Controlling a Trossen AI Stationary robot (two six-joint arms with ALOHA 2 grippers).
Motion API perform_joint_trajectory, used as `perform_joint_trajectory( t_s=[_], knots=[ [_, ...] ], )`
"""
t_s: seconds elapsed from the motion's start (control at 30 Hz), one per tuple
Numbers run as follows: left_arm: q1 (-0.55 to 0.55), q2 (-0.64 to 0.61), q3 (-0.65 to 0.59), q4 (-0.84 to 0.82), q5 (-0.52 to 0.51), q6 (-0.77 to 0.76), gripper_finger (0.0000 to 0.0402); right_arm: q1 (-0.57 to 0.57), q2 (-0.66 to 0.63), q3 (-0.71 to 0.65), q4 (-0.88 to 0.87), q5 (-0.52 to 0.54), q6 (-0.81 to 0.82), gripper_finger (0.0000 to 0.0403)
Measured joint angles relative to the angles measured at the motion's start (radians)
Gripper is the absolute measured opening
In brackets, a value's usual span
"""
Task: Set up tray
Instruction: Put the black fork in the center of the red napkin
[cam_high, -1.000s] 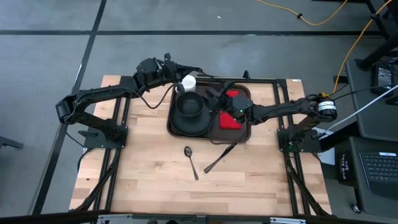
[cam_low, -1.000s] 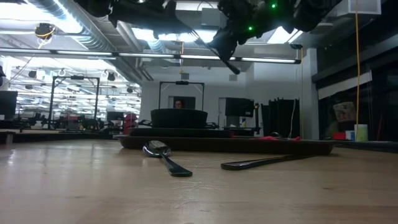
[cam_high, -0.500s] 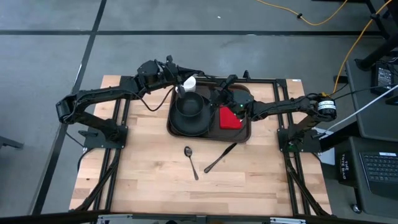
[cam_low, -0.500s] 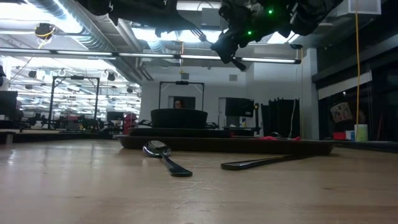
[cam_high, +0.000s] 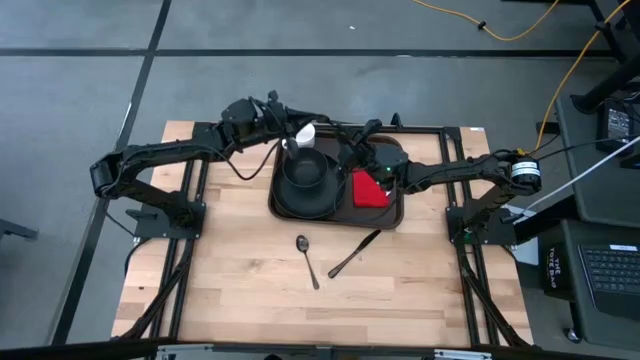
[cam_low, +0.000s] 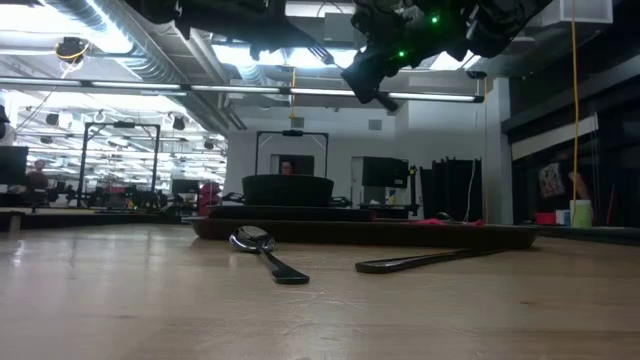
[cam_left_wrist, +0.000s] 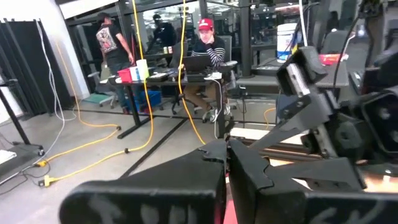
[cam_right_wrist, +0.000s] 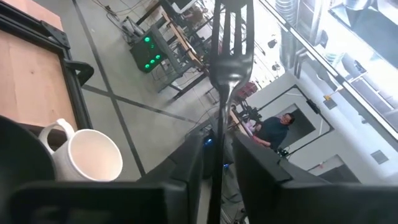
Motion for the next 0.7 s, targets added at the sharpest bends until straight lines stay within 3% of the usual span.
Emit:
perform_joint_trajectory(
  t_s=[0.5, 0.7],
  knots=[
    [-0.027, 0.0, 0.0, 0.0, -0.002, -0.006, 0.0003, -0.001, 0.0, 0.0, 0.001, -0.006, 0.002, 0.0067],
    [-0.038, 0.0, 0.0, 0.0, -0.003, -0.006, 0.0003, 0.0, 0.0, 0.0, 0.006, 0.04, 0.003, 0.0067]
  ],
)
